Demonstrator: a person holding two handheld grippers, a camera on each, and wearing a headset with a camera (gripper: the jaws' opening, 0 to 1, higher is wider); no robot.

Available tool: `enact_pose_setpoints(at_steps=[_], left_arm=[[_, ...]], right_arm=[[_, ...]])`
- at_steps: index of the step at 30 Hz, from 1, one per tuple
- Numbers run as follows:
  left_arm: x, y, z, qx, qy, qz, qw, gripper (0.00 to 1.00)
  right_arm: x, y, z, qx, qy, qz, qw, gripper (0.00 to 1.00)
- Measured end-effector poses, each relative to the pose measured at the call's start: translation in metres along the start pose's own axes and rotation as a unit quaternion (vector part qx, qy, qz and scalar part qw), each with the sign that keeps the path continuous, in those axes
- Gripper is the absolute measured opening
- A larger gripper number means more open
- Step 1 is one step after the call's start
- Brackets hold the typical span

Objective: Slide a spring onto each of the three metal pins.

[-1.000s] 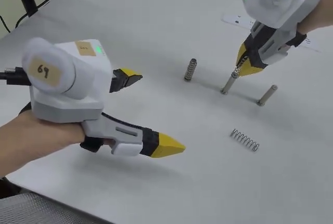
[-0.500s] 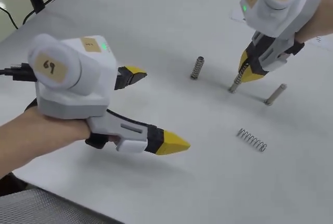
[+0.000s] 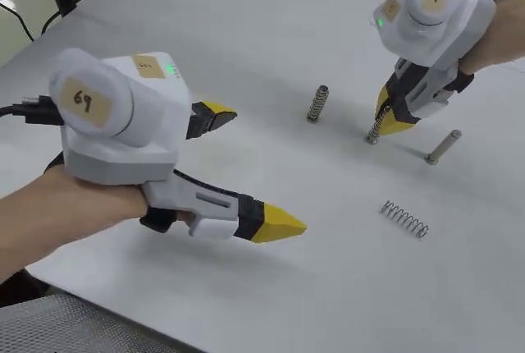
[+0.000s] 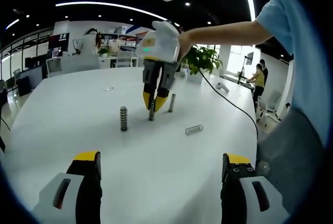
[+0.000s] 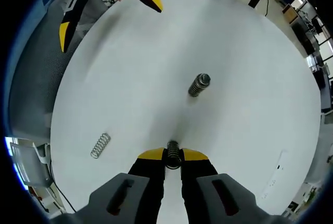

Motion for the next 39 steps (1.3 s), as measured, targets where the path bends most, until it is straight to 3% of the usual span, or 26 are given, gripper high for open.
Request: enact_pose_setpoints(at_steps=[28,35,39], left_arm=[[0.0007,0.0009,-0.0014,0.002,-0.001,0.002,1.0,0.93],[0.0002,0.0009,-0.0015,0.003,0.0,0.002,1.0,0.93],[0.0,0.0002,-0.0017,0.001,0.001,0.002,1.0,0.93]], right_arm=[[-0.0066,-0.0002,-0.007,0.004,-0.005,0.0,1.0,0.09],[-0.0069,-0.0006,-0.0046,-0.005,0.004,0.001,1.0,0.27],[-0.0089,0.0009,-0.0038,-0.014,0.02,-0.002,0.9997,0.45]])
Point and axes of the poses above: the centre of the closed fingertips' face, and the gripper's own axes: z roughly backward along the fingers, x roughly to its left, y roughly out of its underside, the point moved 3 cm from there along z, roughly backward along the fingers, and after that the axes turned 1 degree about -z, right-handed, at the moved point
